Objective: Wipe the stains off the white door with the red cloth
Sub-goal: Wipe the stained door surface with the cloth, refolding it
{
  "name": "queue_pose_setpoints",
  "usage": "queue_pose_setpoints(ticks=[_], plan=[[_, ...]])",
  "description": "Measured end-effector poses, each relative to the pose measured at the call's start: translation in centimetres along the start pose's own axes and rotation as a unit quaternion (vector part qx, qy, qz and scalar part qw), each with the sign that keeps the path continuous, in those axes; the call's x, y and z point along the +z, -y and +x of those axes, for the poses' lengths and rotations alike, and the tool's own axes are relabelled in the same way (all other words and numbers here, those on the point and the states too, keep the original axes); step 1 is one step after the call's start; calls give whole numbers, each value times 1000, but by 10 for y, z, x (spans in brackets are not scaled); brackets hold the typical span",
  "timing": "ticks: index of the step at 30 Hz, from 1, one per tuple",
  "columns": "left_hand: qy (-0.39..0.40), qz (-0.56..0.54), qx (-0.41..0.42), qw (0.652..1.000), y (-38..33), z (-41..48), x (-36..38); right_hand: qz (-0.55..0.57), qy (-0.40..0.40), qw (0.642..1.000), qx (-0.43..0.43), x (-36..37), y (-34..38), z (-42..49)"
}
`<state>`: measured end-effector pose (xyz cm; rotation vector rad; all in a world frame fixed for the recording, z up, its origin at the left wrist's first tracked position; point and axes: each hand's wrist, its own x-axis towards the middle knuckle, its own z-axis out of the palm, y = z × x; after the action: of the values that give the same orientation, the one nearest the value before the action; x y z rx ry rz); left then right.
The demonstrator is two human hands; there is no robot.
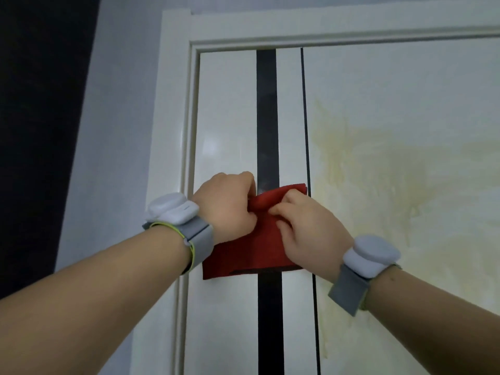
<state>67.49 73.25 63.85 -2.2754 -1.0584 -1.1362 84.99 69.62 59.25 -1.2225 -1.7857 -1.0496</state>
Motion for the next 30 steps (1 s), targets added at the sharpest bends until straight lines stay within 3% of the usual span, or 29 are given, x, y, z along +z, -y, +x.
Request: queue_pose_setpoints(ticks=[4,6,7,9,11,13,15,17,20,22,24,27,30], plan=[[91,-27,-44,995,-17,-2,-8,109,-16,991,73,-6,8,-3],[164,-128,-86,974,-20,-3,-6,168,11,977,129,-10,12,-6],[200,-218,-125,947,-20,-5,-5,225,26,961,158,-15,16,-5],[221,-409,-217,859,-20,-14,-8,373,43,904,203,-25,24,-6],[188,-557,-278,760,-19,-21,-14,470,54,846,247,-42,36,-4],[157,-649,-309,677,-16,-24,-18,490,40,831,262,-55,45,-4],[119,-703,-318,625,-13,-22,-23,473,-21,850,233,-65,50,-3],[82,-740,-314,589,-12,-21,-31,416,-41,894,163,-74,56,-3],[30,-785,-291,547,-14,-25,-51,188,-1,982,21,-79,55,0],[20,-791,-277,545,-16,-27,-59,96,-38,995,-10,-71,46,6],[26,-777,-268,569,-13,-26,-62,78,-110,991,-9,-66,37,13],[48,-714,-257,650,-1,-22,-60,133,-189,972,48,-68,29,28],[56,-622,-240,743,8,-17,-53,259,-133,939,182,-72,27,46]])
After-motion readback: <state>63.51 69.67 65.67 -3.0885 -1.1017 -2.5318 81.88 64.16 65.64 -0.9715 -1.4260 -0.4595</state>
